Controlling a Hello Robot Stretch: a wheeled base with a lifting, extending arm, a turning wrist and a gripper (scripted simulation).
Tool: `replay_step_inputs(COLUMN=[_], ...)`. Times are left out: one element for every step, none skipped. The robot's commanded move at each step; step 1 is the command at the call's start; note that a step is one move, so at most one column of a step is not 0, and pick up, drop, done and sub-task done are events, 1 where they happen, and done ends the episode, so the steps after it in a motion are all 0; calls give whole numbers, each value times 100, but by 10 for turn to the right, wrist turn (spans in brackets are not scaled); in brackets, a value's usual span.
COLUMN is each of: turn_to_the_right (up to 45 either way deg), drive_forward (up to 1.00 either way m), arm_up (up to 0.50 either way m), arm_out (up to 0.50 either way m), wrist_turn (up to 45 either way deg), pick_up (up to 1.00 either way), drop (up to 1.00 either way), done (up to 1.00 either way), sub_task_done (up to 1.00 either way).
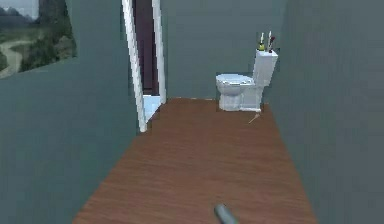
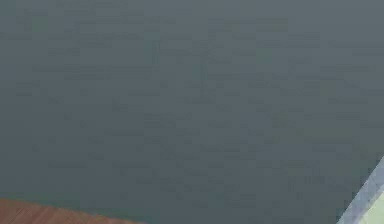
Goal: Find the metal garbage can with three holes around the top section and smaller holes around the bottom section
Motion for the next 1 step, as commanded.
replay_step_inputs(turn_to_the_right=[-30], drive_forward=[0], arm_up=[0], arm_out=[0], wrist_turn=[0], pick_up=[0], drop=[0], done=[0], sub_task_done=[0])
